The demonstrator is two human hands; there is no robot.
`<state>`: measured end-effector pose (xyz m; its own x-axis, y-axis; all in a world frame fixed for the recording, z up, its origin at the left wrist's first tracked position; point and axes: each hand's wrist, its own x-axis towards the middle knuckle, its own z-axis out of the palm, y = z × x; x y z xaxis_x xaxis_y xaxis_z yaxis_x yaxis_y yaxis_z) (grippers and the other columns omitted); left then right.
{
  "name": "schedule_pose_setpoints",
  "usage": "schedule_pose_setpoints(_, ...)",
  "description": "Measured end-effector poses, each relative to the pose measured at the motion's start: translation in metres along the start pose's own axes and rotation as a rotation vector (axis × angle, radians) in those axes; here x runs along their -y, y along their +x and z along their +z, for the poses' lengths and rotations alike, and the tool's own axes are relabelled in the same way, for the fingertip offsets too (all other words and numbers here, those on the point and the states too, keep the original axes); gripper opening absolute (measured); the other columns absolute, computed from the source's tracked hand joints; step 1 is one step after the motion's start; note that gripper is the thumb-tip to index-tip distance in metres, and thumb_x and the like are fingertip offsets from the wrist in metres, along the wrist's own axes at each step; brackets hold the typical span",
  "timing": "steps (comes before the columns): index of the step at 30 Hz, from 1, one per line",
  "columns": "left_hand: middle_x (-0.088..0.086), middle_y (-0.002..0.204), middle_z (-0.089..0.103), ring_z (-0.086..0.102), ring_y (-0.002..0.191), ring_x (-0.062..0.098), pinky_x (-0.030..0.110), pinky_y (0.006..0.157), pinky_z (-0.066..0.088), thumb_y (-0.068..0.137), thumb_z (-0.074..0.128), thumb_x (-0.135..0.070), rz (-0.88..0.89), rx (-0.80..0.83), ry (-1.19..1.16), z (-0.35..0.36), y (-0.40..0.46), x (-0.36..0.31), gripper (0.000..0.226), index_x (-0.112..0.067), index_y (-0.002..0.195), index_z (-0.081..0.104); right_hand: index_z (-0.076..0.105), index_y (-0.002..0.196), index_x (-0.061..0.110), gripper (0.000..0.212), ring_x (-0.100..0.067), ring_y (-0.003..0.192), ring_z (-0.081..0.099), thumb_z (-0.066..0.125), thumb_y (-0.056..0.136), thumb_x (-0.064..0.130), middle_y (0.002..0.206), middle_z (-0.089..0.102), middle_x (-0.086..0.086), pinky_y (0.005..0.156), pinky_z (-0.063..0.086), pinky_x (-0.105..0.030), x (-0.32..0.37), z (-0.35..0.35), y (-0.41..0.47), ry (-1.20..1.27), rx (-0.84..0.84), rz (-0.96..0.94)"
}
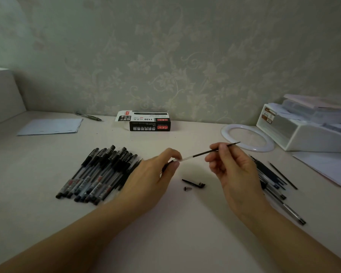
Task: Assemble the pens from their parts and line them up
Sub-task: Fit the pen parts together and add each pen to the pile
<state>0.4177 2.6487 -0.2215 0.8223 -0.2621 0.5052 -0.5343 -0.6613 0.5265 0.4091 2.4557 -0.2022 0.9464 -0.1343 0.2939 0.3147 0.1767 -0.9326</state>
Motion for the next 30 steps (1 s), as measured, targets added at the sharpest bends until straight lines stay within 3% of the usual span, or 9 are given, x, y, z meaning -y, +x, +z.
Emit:
schedule_pose_setpoints(5, -0.011, 0.070, 0.055, 0.047, 0.053, 0.011, 0.028, 0.050, 0.038, 0.097, 0.042, -0.038, 0.023, -0.021, -0.070, 0.0011, -0.0003, -0.0005, 0.011, -0.041, 0.104, 0.050, 0.064, 0.091, 0.008, 0.026, -0.008, 0.061, 0.056, 0.043, 0.104, 0.017, 0.069, 0.067, -0.004, 0.061, 0.051, -0.016, -0.0026, -0.0005, 0.0015, 0.120, -0.017, 0.087)
schedule_pose_setpoints(10, -0.015, 0.074, 0.058, 0.043, 0.047, 0.009, 0.015, 0.047, 0.032, 0.095, 0.048, -0.034, 0.000, -0.034, -0.125, 0.0007, -0.0003, -0.0019, 0.014, -0.040, 0.103, 0.059, 0.064, 0.091, 0.008, 0.026, -0.009, 0.061, 0.055, 0.043, 0.104, 0.017, 0.069, 0.066, -0.004, 0.060, 0.051, -0.016, -0.0030, -0.0018, 0.0032, 0.144, -0.022, 0.098)
schedule_pose_setpoints(14, -0.016, 0.070, 0.061, 0.043, 0.046, 0.005, 0.010, 0.048, 0.033, 0.095, 0.053, -0.029, -0.053, -0.043, -0.250, -0.0013, -0.0016, -0.0029, 0.016, -0.036, 0.102, 0.066, 0.064, 0.090, 0.008, 0.026, -0.008, 0.059, 0.055, 0.045, 0.104, 0.017, 0.068, 0.065, -0.005, 0.059, 0.051, -0.016, -0.0061, -0.0024, 0.0047, 0.164, -0.030, 0.139)
schedule_pose_setpoints(20, -0.024, 0.070, 0.063, 0.059, 0.058, -0.002, 0.013, 0.056, 0.043, 0.095, 0.056, -0.024, -0.021, 0.016, -0.261, -0.0023, -0.0024, -0.0048, 0.019, -0.030, 0.106, 0.070, 0.064, 0.089, 0.008, 0.025, -0.008, 0.057, 0.053, 0.046, 0.103, 0.018, 0.066, 0.064, -0.004, 0.057, 0.049, -0.016, -0.0068, -0.0041, 0.0073, 0.192, -0.039, 0.162)
schedule_pose_setpoints(27, -0.018, 0.073, 0.068, 0.059, 0.054, 0.018, 0.028, 0.056, 0.051, 0.095, 0.055, -0.031, -0.026, -0.005, -0.239, 0.0007, -0.0017, 0.0006, 0.020, -0.039, 0.107, 0.068, 0.064, 0.089, 0.010, 0.026, -0.008, 0.059, 0.054, 0.044, 0.103, 0.020, 0.067, 0.064, -0.003, 0.060, 0.051, -0.016, -0.0031, -0.0047, 0.0055, 0.098, 0.009, 0.087)
schedule_pose_setpoints(30, -0.020, 0.073, 0.067, 0.053, 0.050, 0.007, 0.016, 0.052, 0.045, 0.094, 0.055, -0.032, -0.012, -0.005, -0.198, 0.0017, -0.0017, 0.0029, 0.019, -0.039, 0.107, 0.068, 0.063, 0.091, 0.010, 0.026, -0.009, 0.060, 0.054, 0.044, 0.103, 0.021, 0.069, 0.065, -0.003, 0.063, 0.050, -0.019, -0.0016, -0.0035, 0.0040, -0.014, 0.031, 0.006)
